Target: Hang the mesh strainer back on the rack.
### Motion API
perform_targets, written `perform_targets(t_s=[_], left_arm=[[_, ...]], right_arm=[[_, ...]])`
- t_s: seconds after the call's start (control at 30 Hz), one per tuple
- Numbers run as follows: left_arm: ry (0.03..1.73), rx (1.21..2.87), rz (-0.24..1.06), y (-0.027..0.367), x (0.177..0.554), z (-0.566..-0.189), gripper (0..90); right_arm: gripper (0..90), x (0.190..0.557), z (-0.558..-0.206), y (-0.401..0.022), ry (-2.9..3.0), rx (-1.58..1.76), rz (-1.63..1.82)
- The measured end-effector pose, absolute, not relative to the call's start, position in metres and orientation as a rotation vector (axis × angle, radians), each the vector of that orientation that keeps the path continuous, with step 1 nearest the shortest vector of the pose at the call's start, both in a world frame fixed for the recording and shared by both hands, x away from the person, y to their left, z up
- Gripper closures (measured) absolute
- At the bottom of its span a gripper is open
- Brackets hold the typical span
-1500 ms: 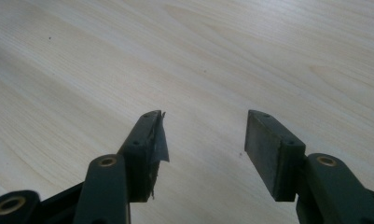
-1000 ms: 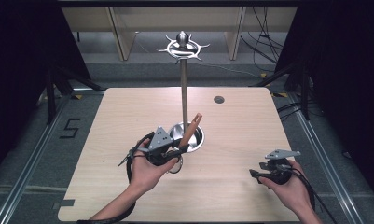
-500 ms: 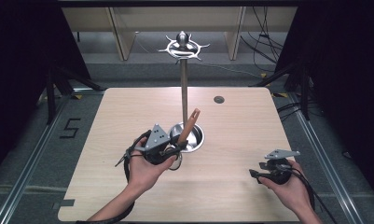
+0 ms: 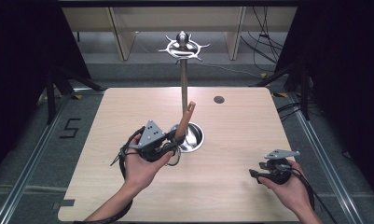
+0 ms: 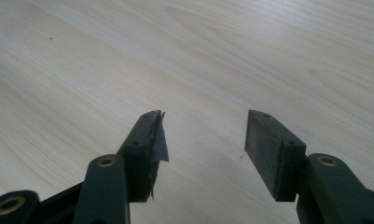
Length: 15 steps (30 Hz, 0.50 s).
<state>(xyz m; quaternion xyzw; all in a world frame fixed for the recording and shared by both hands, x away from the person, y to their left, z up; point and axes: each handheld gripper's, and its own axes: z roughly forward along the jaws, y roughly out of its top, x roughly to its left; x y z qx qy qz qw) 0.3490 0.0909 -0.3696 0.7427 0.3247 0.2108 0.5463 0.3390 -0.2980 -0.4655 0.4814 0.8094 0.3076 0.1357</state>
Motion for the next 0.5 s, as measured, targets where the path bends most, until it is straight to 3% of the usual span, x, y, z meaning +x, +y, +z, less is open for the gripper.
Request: perform_targets(t_s=[0.5], left_arm=[[0.767, 1.725, 0.532, 0.096, 0.347, -0.359, 68.3]], right_arm=[[46.8, 0.339, -0.464, -0.298, 2.357, 1.403, 0.879]])
